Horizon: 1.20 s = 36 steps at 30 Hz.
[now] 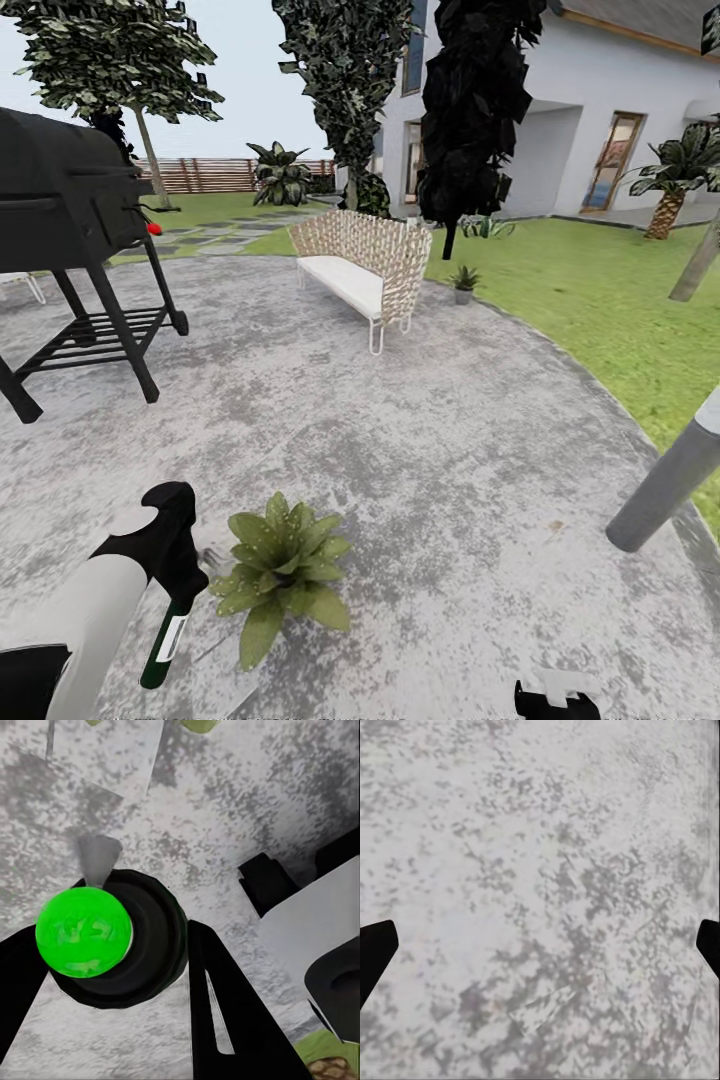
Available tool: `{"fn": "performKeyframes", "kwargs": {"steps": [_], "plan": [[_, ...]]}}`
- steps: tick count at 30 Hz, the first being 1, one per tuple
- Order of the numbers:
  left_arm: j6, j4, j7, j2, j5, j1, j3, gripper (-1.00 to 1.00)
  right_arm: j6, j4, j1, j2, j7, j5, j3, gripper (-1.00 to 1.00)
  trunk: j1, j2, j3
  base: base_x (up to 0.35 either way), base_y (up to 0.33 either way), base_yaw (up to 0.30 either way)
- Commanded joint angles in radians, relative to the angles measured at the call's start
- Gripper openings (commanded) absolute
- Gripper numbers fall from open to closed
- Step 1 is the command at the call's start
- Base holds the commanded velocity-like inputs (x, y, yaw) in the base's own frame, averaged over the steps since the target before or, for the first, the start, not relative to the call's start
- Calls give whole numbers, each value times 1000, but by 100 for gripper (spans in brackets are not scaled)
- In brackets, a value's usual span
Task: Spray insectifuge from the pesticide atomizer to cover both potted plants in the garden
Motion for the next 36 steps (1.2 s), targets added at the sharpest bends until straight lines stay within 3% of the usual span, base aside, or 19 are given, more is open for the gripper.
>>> {"fn": "performKeyframes", "kwargs": {"steps": [1,6,15,20,36], "plan": [[10,-1,-8,-1,-10,0,5,-100,-3,1,-1,0,-2,10,-8,100,0,0,-1,-74,-271,0],[10,2,-9,-1,-4,4,5,-100,-3,2,0,0,-2,10,-8,100,0,0,-1,-90,-271,78],[8,2,0,-2,7,95,9,-100,-3,0,-1,0,-2,10,-8,100,0,0,-1,-66,-260,265],[8,2,0,-8,8,99,10,-100,-3,0,-1,0,-2,10,-8,100,0,0,-1,-3,-44,218],[1,1,-10,-7,-2,100,3,-100,-3,5,0,-3,-2,12,-7,100,0,0,-1,0,-1,9]]}}
